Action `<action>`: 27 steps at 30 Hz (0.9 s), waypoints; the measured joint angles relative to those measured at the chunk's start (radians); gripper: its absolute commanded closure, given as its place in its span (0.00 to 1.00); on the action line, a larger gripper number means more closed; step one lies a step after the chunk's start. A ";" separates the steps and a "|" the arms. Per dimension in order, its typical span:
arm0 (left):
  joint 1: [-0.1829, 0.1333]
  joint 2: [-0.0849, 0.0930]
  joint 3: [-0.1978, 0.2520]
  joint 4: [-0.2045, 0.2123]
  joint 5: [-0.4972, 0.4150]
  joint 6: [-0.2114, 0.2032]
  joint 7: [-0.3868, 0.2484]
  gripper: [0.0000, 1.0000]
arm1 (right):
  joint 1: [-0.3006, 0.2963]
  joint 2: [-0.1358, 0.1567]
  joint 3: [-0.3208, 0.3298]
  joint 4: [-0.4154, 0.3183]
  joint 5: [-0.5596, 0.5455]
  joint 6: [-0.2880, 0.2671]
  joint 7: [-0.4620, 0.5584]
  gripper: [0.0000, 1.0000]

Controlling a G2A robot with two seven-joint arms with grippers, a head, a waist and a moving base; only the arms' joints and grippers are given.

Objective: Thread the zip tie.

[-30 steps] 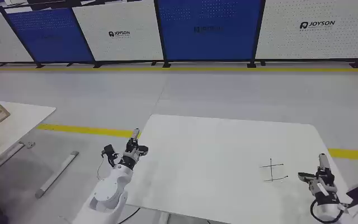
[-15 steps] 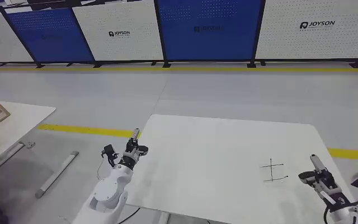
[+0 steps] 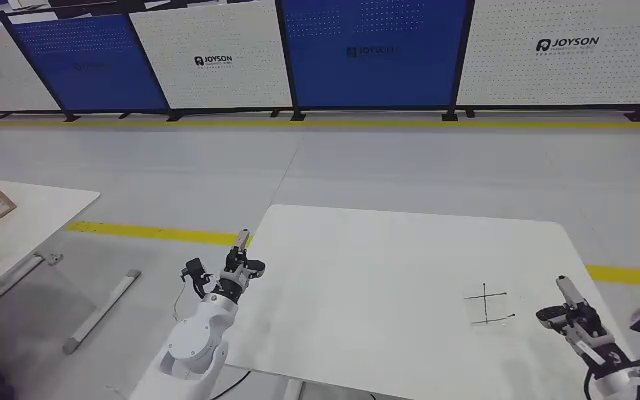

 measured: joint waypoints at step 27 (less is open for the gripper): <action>0.000 0.000 0.000 0.000 0.000 0.000 0.000 0.00 | 0.244 0.077 0.019 0.034 -0.331 0.007 0.647 0.00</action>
